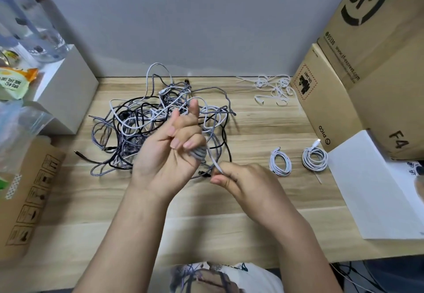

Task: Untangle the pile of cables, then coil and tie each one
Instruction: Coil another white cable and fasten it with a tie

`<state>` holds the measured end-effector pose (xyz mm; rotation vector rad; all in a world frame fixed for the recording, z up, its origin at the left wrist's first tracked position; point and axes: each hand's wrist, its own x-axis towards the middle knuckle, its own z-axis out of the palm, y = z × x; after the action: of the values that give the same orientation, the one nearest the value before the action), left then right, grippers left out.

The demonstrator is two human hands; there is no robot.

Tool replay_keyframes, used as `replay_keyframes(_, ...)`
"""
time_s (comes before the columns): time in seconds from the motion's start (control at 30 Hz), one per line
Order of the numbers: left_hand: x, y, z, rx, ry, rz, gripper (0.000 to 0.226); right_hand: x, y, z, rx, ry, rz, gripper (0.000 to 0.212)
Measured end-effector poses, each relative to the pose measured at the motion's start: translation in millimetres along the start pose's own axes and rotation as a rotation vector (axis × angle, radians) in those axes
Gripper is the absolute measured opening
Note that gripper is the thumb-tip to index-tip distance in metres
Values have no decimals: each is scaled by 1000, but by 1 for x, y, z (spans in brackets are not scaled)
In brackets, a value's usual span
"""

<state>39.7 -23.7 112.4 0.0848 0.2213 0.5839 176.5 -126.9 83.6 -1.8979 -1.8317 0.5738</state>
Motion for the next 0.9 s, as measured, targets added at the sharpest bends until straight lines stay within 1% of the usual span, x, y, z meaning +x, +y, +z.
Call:
replay_keyframes(0.03,5,-5,-3,40,70,87,21,0,-1,-2,-59,-28,-4,45)
replay_keyframes(0.1,13,-15,-6,210,209,274,24,-2,-8,-5,-117,-58,-55,38)
replay_keyframes(0.13,14,-18,-7,316,231,338,26,-2,-10,-4,-190,-37,-116,36)
replay_keyframes(0.17,15,-22,-8,412,249,366,27,-3,-12,-3,-259,22,-152,36)
replay_keyframes(0.23,14,-28,-11,612,271,364,25,-3,-12,-2,-272,142,-183,35)
replay_keyframes(0.27,12,-30,-13,712,271,339,24,-2,-11,-3,-255,164,-194,35)
replay_keyframes(0.37,8,-34,-12,913,202,240,24,-5,-10,-5,-235,196,-217,34)
replay_keyframes(0.43,8,-35,-11,1067,217,211,20,-5,-11,-5,-223,187,-214,35)
replay_keyframes(0.53,6,-32,-16,1570,291,253,9,-6,-11,-8,-153,178,-216,34)
replay_keyframes(0.57,5,-30,-17,1645,296,226,13,-7,-11,-11,-87,170,-212,32)
replay_keyframes(0.6,3,-30,-16,1653,286,170,22,-7,-10,-15,4,164,-200,28)
replay_keyframes(0.67,2,-32,-13,1598,215,39,24,-7,-9,-19,189,163,-137,14)
replay_keyframes(0.7,1,-35,-10,1579,173,-14,28,-6,-8,-20,240,180,-98,15)
replay_keyframes(0.77,1,-38,-8,1542,120,-53,40,-3,-5,-21,303,215,-58,28)
replay_keyframes(0.83,2,-38,-9,1592,54,-53,50,-1,-6,-23,374,231,-43,42)
replay_keyframes(0.9,-2,-38,-7,1609,-36,-99,48,0,-3,-25,476,254,-26,50)
